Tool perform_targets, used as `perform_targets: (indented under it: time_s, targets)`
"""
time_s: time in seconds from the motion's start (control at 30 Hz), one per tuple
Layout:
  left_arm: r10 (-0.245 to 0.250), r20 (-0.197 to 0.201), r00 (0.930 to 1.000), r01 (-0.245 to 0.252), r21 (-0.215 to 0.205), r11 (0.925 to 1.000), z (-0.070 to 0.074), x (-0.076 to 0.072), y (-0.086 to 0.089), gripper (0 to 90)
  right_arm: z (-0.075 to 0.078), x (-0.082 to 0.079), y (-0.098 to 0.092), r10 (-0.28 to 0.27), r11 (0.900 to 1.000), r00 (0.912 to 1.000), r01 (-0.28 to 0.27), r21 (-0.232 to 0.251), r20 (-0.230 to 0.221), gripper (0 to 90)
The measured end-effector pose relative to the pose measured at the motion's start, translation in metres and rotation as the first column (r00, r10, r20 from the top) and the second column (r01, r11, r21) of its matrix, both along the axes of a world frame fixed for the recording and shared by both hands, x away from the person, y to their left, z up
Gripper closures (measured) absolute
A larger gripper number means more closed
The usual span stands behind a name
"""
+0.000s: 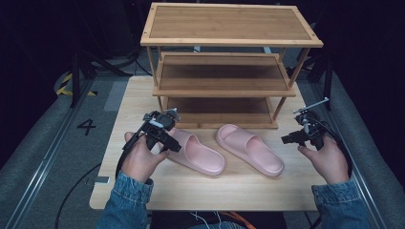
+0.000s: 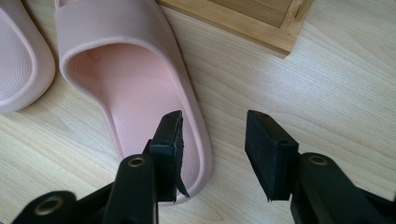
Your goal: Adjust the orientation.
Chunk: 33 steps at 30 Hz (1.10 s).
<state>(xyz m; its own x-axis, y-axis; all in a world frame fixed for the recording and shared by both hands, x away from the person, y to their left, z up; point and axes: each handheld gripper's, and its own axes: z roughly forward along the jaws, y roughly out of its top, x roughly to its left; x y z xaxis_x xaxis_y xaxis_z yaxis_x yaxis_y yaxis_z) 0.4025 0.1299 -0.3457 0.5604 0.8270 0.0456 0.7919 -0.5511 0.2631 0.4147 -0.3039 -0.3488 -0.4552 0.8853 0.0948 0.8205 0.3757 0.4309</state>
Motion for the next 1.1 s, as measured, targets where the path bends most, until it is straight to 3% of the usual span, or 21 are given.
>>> perform_targets:
  time_s: [0.03, 0.1, 0.13, 0.33, 0.37, 0.47, 0.57, 0.6, 0.73, 0.83, 0.97, 1.1]
  targets:
    - [-0.011, -0.004, 0.9999, 0.011, -0.001, 0.9999, 0.000, -0.001, -0.001, 31.1, 0.000, 0.000, -0.001, 0.000, 1.000, 1.0000, 0.000, 0.001, 0.001, 57.1]
    - [-0.017, 0.010, 0.9998, 0.017, 0.016, 0.9997, 0.001, -0.002, -0.004, 27.8, -0.001, -0.002, -0.004, -0.007, 1.000, 1.0000, 0.007, 0.005, 0.000, 57.1]
    - [-0.028, 0.001, 0.9996, 0.028, 0.013, 0.9995, 0.002, -0.002, -0.005, 30.4, -0.002, -0.002, -0.005, -0.009, 1.000, 1.0000, 0.009, 0.005, -0.002, 57.0]
    - [-0.124, -0.041, 0.9915, 0.121, -0.069, 0.9903, 0.001, -0.003, -0.020, 53.1, -0.002, -0.006, -0.013, -0.032, 0.999, 0.9995, 0.031, 0.012, 0.008, 57.0]
    - [-0.142, -0.045, 0.9888, 0.139, -0.077, 0.9874, 0.001, -0.002, -0.023, 55.6, -0.002, -0.006, -0.014, -0.037, 0.999, 0.9992, 0.037, 0.014, 0.010, 57.1]
    - [-0.198, -0.058, 0.9784, 0.186, -0.167, 0.9682, -0.004, 0.001, -0.030, 64.5, -0.004, -0.008, -0.015, -0.034, 0.999, 0.9994, 0.034, 0.018, 0.001, 59.3]
    - [-0.201, -0.077, 0.9765, 0.181, -0.215, 0.9598, -0.009, 0.003, -0.035, 72.1, -0.006, -0.009, -0.013, -0.022, 1.000, 0.9997, 0.022, 0.016, -0.011, 62.8]
    - [-0.220, -0.089, 0.9715, 0.197, -0.212, 0.9572, -0.012, 0.004, -0.039, 75.8, -0.006, -0.009, -0.012, -0.016, 1.000, 0.9997, 0.016, 0.015, -0.015, 63.7]
    - [-0.231, -0.111, 0.9665, 0.211, -0.169, 0.9628, -0.028, 0.008, -0.050, 82.3, -0.009, -0.008, -0.007, 0.003, 1.000, 0.9997, -0.002, 0.014, -0.024, 64.2]
    - [-0.197, -0.123, 0.9728, 0.174, -0.176, 0.9690, -0.039, 0.013, -0.058, 82.5, -0.012, -0.007, -0.005, 0.003, 1.000, 0.9995, -0.003, 0.009, -0.031, 64.0]
    - [-0.218, -0.151, 0.9642, 0.198, -0.138, 0.9705, -0.047, 0.014, -0.065, 82.7, -0.014, -0.004, -0.003, 0.006, 1.000, 0.9992, -0.005, 0.003, -0.039, 63.8]
    - [-0.186, -0.155, 0.9703, 0.169, -0.120, 0.9784, -0.049, 0.015, -0.059, 82.5, -0.015, -0.004, -0.001, 0.013, 1.000, 0.9992, -0.013, 0.002, -0.038, 63.7]
